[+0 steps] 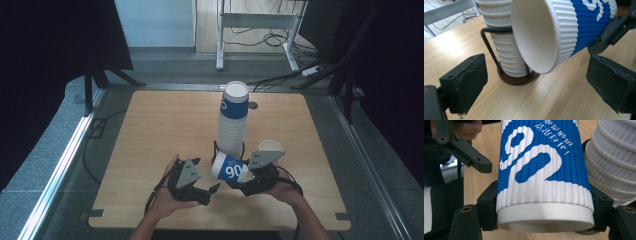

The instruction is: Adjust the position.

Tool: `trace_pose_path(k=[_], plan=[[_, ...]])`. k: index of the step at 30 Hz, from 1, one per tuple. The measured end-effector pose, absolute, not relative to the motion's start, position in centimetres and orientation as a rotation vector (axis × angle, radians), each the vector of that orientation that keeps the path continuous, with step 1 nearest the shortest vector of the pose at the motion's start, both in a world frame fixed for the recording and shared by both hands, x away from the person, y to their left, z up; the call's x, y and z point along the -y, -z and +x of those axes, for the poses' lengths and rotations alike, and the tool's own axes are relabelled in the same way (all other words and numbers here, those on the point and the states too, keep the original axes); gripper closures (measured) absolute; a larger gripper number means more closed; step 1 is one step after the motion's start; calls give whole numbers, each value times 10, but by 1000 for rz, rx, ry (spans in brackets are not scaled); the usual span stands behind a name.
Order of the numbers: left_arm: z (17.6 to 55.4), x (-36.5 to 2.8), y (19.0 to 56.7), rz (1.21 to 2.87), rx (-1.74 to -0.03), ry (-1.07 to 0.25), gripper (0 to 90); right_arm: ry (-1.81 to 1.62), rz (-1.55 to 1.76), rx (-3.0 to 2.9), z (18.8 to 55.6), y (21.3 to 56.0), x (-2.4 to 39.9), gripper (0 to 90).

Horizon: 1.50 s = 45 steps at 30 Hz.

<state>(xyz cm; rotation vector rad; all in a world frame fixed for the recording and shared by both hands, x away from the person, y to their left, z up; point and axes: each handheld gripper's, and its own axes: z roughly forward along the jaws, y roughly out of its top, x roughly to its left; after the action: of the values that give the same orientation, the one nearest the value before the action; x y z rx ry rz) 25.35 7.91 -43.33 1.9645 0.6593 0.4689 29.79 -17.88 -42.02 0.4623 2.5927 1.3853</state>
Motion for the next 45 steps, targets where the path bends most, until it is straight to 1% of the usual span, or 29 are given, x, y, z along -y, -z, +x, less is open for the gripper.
trace_pose_path(k=[7,18,31,45], plan=[[256,-84,435,1915,-699,-395,52,-1529,509,-2486,290,425,183,283],[254,-87,436,1899,-716,-375,54,-1684,587,-2368,281,441,183,282],[254,-91,442,1852,-753,-294,58,-1798,654,-2272,280,458,186,282],[258,-95,446,1724,-763,-84,59,-1935,633,-2180,277,469,183,282]])
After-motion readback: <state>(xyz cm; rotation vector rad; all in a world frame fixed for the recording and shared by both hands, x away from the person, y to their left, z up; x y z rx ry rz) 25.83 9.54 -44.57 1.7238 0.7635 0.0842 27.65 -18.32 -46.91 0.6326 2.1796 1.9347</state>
